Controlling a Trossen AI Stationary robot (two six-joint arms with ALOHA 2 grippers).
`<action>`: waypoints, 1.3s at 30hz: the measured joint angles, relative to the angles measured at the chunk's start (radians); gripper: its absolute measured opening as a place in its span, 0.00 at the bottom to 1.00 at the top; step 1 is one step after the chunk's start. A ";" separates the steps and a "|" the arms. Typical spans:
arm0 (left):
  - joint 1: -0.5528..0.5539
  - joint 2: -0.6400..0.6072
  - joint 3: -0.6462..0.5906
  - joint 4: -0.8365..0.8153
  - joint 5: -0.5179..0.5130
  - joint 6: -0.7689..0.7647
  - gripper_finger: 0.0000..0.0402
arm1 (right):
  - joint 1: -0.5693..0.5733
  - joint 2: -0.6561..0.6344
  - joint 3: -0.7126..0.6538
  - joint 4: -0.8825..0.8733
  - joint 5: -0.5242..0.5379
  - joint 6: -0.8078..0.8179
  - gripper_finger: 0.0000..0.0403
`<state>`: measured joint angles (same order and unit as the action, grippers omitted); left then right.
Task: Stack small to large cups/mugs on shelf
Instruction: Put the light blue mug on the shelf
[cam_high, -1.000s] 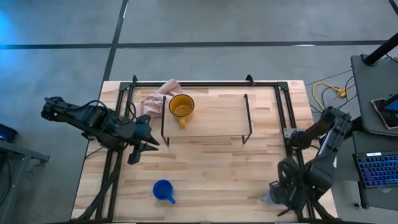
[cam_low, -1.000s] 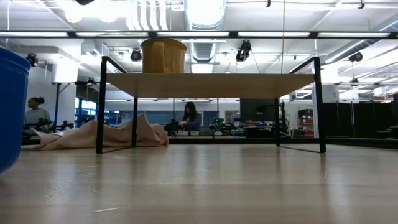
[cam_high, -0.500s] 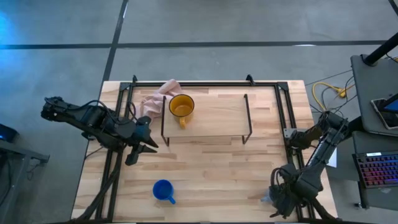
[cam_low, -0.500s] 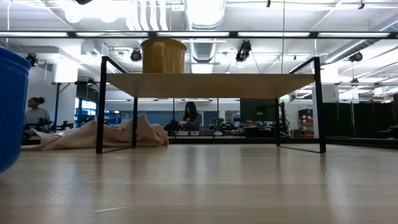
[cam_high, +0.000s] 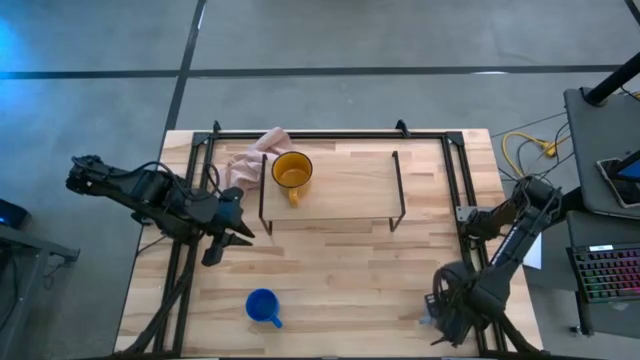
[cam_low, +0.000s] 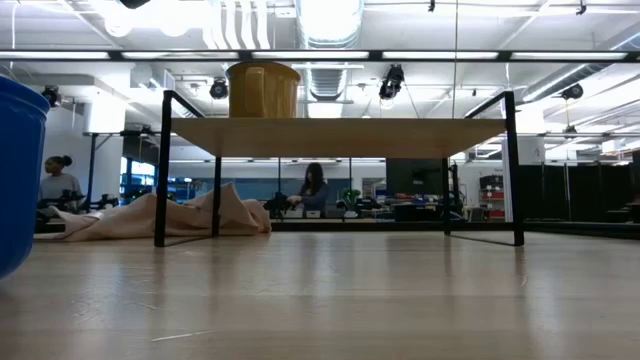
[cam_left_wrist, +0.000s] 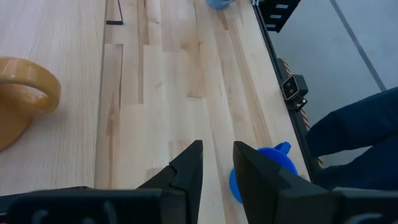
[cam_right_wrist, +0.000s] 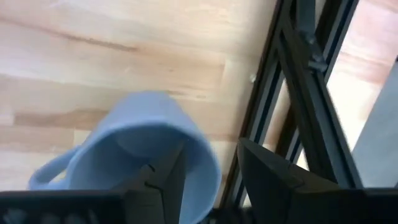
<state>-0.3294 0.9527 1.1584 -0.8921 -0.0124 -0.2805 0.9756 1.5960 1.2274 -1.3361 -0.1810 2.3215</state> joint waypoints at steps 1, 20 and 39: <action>0.000 0.000 0.000 0.000 0.000 -0.001 0.19 | 0.001 -0.002 -0.015 0.007 0.000 -0.007 0.35; 0.001 0.002 0.000 0.000 -0.029 -0.007 0.19 | 0.011 -0.031 -0.163 0.220 -0.029 -0.196 0.27; 0.003 0.022 -0.001 -0.005 -0.101 -0.032 0.19 | -0.025 -0.104 -0.168 0.214 0.050 -0.373 0.04</action>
<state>-0.3267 0.9751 1.1576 -0.8974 -0.1139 -0.3121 0.9504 1.4925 1.0592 -1.1222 -0.1310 1.9482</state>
